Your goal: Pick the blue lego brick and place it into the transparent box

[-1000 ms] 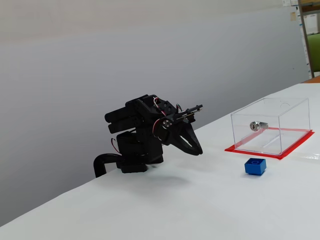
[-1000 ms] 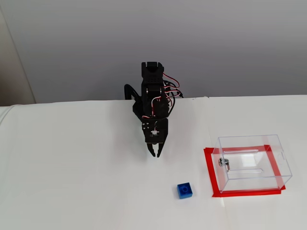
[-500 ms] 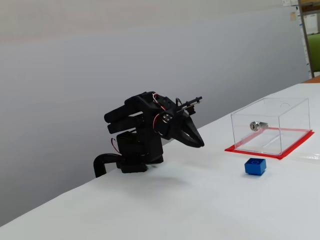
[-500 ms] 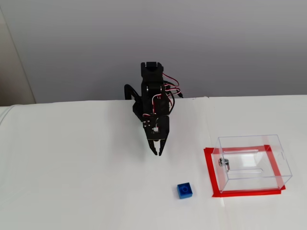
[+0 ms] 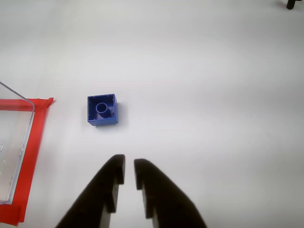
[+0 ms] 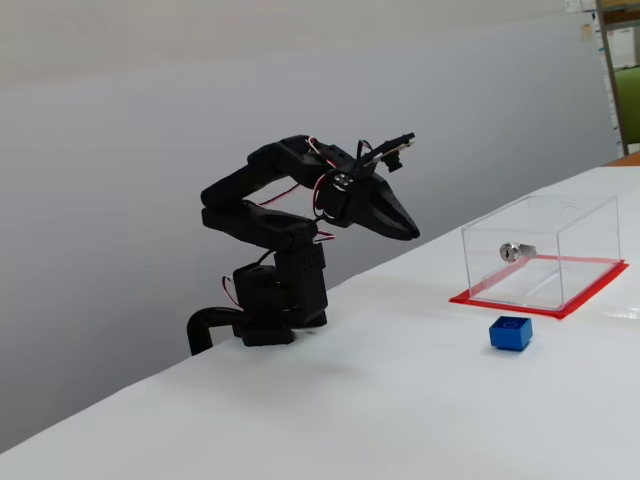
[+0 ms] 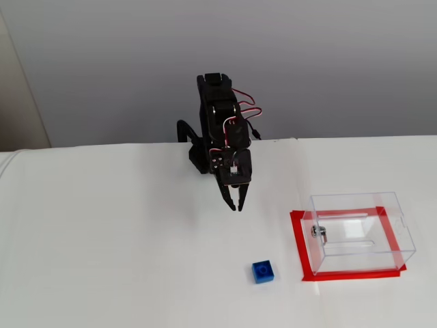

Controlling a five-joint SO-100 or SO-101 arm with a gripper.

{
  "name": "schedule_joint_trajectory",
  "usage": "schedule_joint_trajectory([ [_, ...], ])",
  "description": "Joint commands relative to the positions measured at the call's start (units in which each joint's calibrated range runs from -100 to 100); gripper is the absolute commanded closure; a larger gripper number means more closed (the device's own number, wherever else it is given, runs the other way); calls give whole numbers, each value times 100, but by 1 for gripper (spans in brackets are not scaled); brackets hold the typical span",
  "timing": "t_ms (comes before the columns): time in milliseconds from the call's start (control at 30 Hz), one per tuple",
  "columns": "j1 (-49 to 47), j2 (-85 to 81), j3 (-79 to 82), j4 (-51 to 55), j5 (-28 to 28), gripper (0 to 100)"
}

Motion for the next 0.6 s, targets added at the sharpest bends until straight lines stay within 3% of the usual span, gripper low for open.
schedule_joint_trajectory([
  [0, -62, 799, -728, -7, -43, 97],
  [267, -757, 2191, -1533, -7, -43, 97],
  [567, -1045, 3073, -2057, -16, 98, 73],
])
